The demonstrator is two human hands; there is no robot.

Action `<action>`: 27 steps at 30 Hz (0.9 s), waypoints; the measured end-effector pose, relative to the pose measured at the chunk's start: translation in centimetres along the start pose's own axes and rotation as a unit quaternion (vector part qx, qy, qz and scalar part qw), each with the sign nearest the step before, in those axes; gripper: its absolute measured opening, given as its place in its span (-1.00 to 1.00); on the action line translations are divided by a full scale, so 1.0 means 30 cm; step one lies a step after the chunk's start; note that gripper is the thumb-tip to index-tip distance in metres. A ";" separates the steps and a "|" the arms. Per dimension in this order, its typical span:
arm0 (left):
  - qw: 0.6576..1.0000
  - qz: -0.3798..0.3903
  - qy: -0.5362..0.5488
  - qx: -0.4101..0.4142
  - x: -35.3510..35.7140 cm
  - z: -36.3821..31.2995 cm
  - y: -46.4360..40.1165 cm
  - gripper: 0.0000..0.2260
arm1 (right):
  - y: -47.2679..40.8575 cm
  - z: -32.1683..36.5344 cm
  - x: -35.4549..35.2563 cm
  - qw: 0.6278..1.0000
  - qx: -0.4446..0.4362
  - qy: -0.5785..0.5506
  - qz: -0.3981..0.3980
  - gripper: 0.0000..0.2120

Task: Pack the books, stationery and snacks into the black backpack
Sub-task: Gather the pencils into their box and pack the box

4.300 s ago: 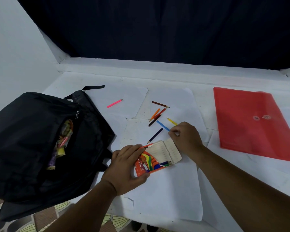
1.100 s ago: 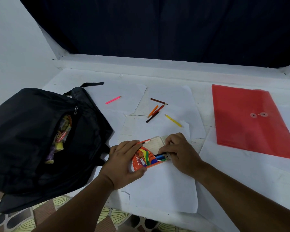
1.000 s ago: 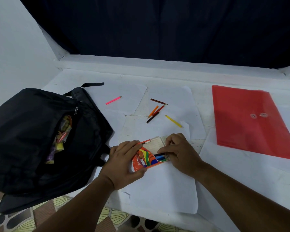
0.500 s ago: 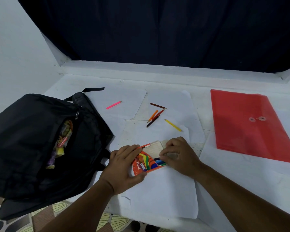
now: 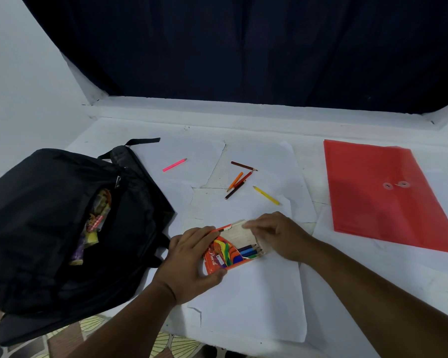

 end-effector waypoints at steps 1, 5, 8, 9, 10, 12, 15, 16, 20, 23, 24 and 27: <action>1.000 -0.001 0.001 0.000 -0.001 -0.001 0.001 -0.23 | -0.007 0.006 -0.036 0.998 0.007 -0.037 -0.047 -0.77; 1.000 0.001 -0.002 0.001 -0.001 -0.005 0.004 -0.25 | -0.034 0.011 -0.190 0.959 -0.001 0.044 -0.280 -0.81; 1.000 -0.002 -0.005 0.002 -0.003 -0.005 0.005 -0.28 | -0.058 -0.049 -0.198 0.952 0.064 0.109 -0.277 -0.73; 1.000 -0.003 -0.007 0.003 -0.003 -0.006 0.005 -0.29 | -0.064 -0.066 -0.191 0.953 0.077 0.132 -0.263 -0.72; 1.000 -0.004 -0.008 0.004 -0.003 -0.005 0.005 -0.29 | -0.069 -0.074 -0.185 0.952 0.078 0.148 -0.255 -0.75; 1.000 -0.005 -0.009 0.005 -0.003 -0.003 0.005 -0.30 | -0.076 -0.074 -0.179 0.951 0.071 0.156 -0.255 -0.83; 1.000 -0.004 -0.007 0.004 -0.001 -0.001 0.004 -0.30 | -0.083 -0.056 -0.175 0.952 0.069 0.154 -0.256 -0.91; 1.000 -0.004 -0.007 0.003 0.001 0.000 0.003 -0.30 | -0.082 -0.047 -0.179 0.952 0.065 0.146 -0.262 -0.92; 1.000 -0.008 0.001 0.003 0.001 -0.001 0.005 -0.30 | -0.059 0.001 -0.199 0.950 0.041 0.102 -0.291 -0.92; 1.000 -0.009 0.002 0.006 -0.003 -0.004 0.004 -0.29 | -0.031 0.039 -0.187 0.955 0.029 0.038 -0.292 -0.87; 1.000 -0.010 0.001 0.008 -0.003 -0.005 0.004 -0.29 | -0.023 0.047 -0.176 0.957 0.024 0.001 -0.289 -0.84; 1.000 -0.013 0.003 0.012 -0.005 -0.008 0.006 -0.29 | -0.011 0.074 -0.130 0.961 0.006 -0.089 -0.260 -0.70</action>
Point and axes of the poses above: each hand's wrist, its own y-axis away from the middle knuckle, its own x-axis out of the palm, z = x × y, the point moved 7 cm from there along -y, towards the middle knuckle, and after that the axes turned 8 degrees about -x, right-handed, at the moved point
